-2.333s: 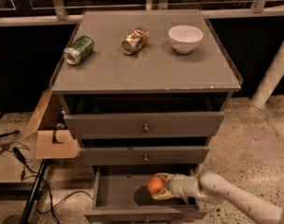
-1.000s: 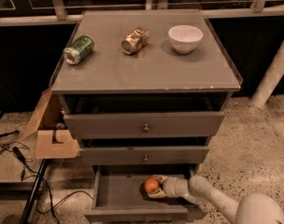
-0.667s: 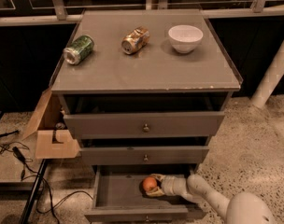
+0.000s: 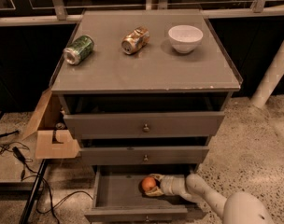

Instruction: Place orange into bottom drawer

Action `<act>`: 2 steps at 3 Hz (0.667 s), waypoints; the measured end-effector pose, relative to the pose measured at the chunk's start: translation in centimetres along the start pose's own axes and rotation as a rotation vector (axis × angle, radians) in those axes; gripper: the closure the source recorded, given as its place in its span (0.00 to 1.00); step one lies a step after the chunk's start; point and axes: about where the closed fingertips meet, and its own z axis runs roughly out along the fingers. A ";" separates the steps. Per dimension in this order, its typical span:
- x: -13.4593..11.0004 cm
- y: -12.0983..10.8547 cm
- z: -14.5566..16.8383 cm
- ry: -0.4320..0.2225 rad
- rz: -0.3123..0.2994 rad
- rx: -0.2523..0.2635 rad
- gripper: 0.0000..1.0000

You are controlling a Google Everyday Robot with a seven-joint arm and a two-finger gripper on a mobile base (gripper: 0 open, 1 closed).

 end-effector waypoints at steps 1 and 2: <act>0.0 0.0 0.0 0.000 0.000 0.000 0.59; 0.0 0.0 0.0 0.000 0.000 0.000 0.28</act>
Offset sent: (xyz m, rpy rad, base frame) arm 0.0000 0.0000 0.0000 0.0000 0.0000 0.0000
